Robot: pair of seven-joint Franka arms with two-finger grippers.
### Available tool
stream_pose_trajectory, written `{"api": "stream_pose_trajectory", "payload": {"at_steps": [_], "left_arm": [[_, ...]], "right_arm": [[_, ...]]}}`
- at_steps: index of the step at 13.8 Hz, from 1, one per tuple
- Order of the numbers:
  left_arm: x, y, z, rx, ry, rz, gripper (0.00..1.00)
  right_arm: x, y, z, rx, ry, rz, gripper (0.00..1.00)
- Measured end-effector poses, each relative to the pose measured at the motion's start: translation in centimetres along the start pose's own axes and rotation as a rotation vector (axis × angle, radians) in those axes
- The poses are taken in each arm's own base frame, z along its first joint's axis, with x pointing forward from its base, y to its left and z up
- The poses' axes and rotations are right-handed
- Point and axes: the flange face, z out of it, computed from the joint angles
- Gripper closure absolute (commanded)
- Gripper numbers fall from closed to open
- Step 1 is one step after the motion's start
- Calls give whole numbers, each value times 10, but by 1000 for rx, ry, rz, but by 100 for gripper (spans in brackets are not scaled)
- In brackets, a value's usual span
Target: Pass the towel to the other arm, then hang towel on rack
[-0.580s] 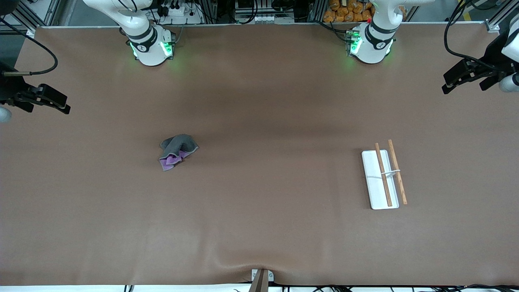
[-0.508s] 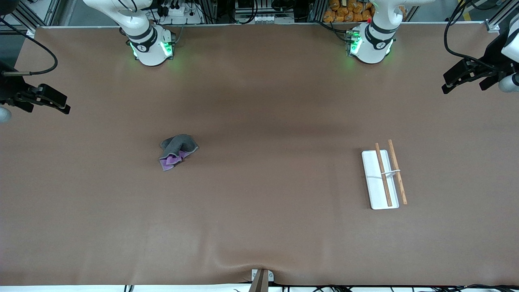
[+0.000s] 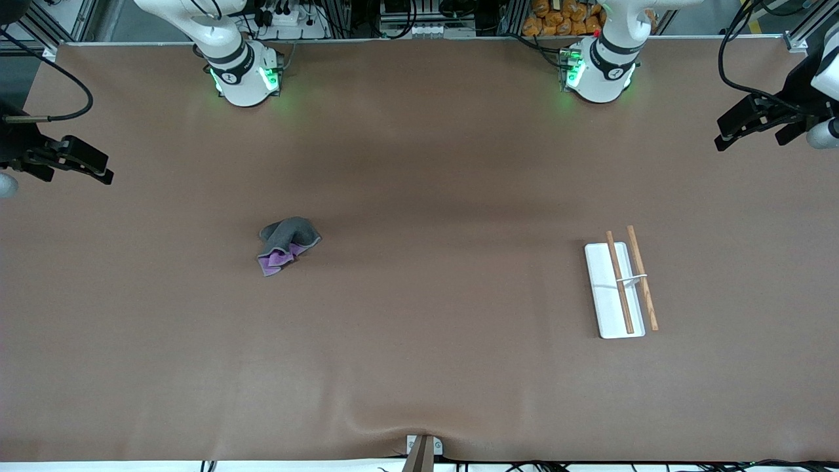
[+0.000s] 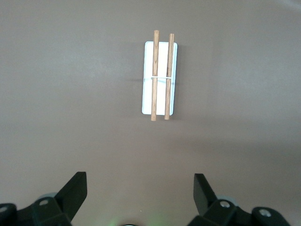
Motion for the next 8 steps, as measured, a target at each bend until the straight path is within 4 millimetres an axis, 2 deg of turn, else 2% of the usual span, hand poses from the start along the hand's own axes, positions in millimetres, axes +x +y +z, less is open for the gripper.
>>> {"api": "stream_pose_trajectory", "payload": {"at_steps": [5, 8], "left_arm": [[-2, 0, 1, 3, -15, 1, 0], [-3, 0, 2, 5, -27, 2, 0]], "right_arm": [[1, -1, 4, -1, -13, -3, 0], [6, -1, 16, -4, -38, -2, 0]]}}
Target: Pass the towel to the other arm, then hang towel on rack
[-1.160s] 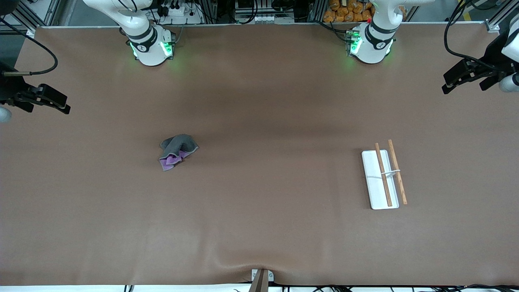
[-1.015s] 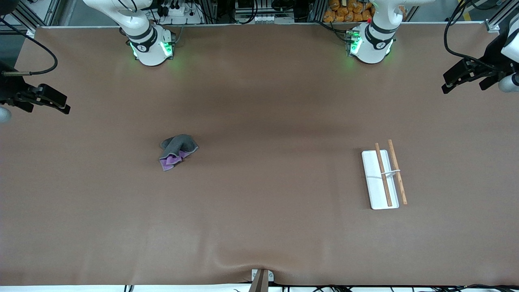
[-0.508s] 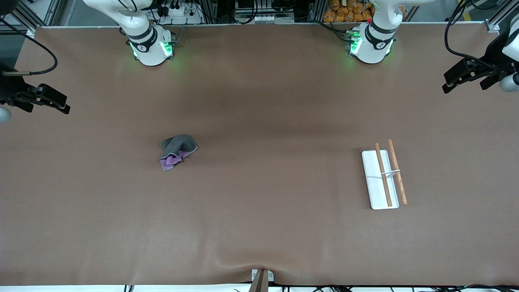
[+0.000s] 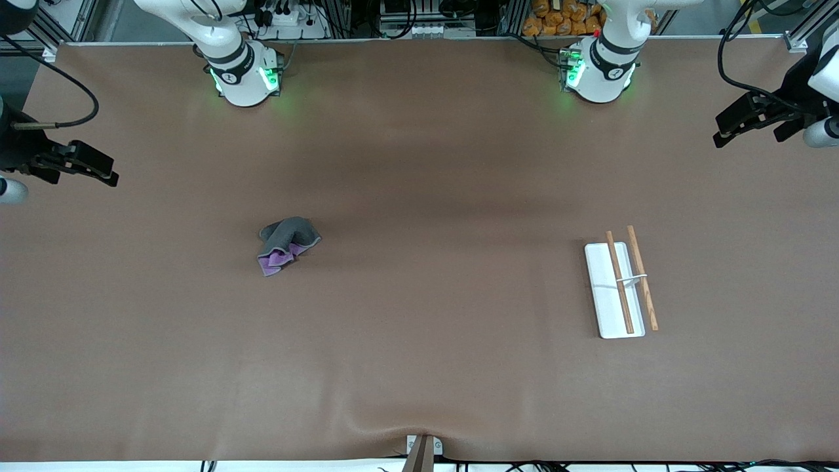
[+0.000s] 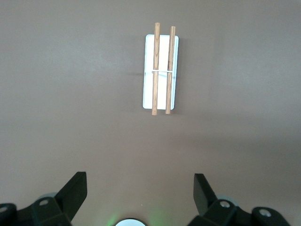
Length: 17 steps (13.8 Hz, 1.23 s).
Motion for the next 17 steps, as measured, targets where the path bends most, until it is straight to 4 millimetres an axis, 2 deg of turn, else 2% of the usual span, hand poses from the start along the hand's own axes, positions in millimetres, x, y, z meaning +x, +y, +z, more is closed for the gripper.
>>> {"api": "stream_pose_trajectory", "payload": {"at_steps": [4, 8, 13, 17], "left_arm": [[0, 1, 0, 0, 0, 1, 0], [0, 1, 0, 0, 0, 1, 0], [0, 1, 0, 0, 0, 1, 0], [0, 1, 0, 0, 0, 1, 0]], "right_arm": [[7, 1, 12, -2, -22, 2, 0], [15, -10, 26, 13, -47, 8, 0], [28, -47, 49, 14, -58, 38, 0], [43, -86, 80, 9, -60, 58, 0]]}}
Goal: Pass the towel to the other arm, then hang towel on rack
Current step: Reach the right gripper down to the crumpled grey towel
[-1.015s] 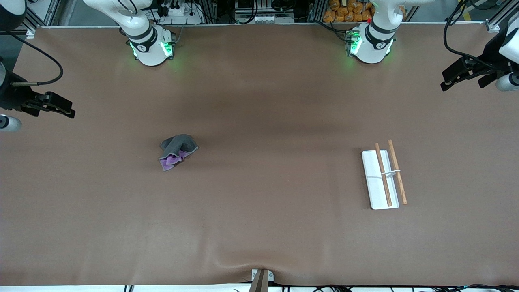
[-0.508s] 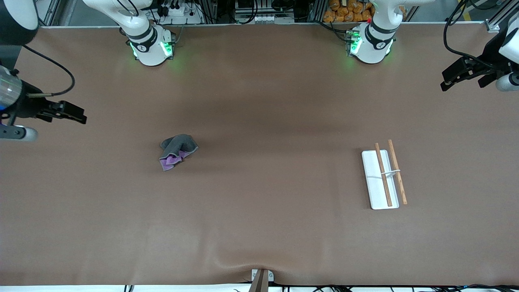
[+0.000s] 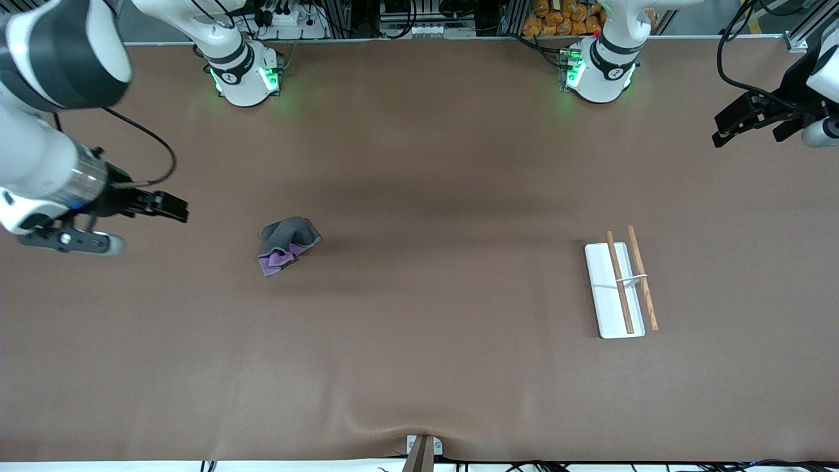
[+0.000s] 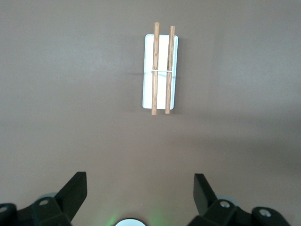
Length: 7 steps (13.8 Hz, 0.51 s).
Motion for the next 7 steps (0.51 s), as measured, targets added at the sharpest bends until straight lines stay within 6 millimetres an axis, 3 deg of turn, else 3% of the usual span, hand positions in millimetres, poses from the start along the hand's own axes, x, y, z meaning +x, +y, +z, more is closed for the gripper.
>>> {"api": "stream_pose_trajectory", "payload": {"at_steps": [7], "left_arm": [[1, 2, 1, 0, -1, 4, 0]], "right_arm": [[39, -47, 90, -18, -39, 56, 0]]}}
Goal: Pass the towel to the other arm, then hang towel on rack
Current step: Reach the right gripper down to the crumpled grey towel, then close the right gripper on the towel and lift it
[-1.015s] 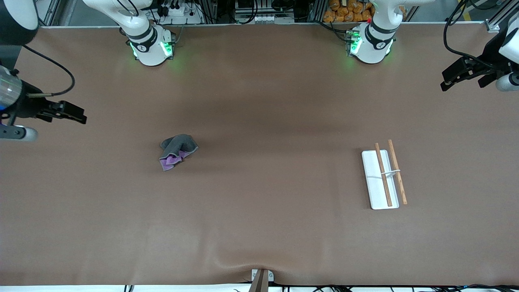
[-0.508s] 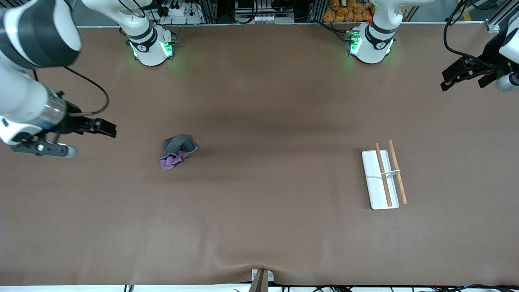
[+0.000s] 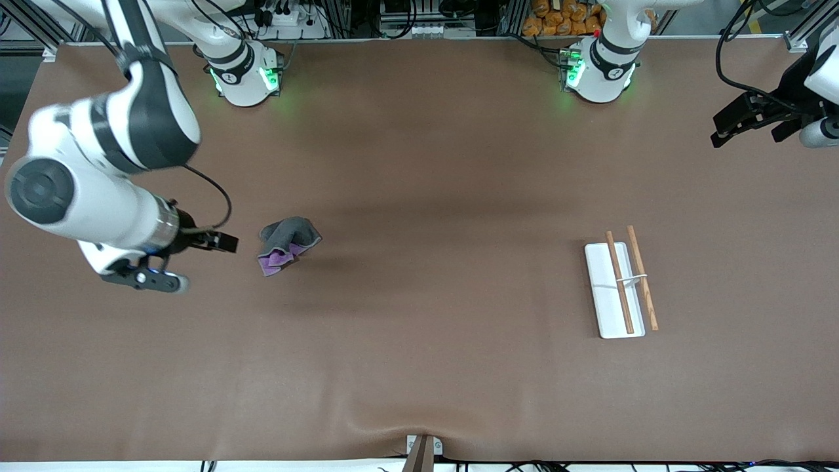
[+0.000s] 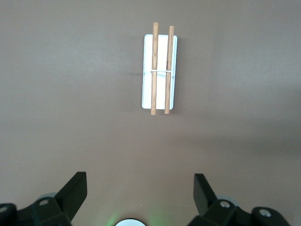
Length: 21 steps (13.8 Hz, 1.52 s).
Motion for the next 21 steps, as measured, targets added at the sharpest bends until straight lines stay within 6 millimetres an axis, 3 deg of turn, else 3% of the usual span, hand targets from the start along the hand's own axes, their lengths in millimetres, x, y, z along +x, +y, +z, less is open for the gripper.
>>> {"api": "stream_pose_trajectory", "payload": {"at_steps": [5, 8, 12, 19, 21], "left_arm": [[0, 0, 0, 0, 1, 0, 0], [0, 0, 0, 0, 1, -1, 0], [0, -1, 0, 0, 1, -1, 0], [0, -1, 0, 0, 1, -1, 0], [0, -1, 0, 0, 1, -1, 0]], "right_arm": [[15, -33, 72, -32, -43, -39, 2], [7, -57, 123, -46, -18, -48, 4], [-9, -61, 188, -74, -59, -35, 5], [-12, -38, 228, -112, -129, 7, 29], [-13, -36, 231, -116, -134, 33, 46]]}}
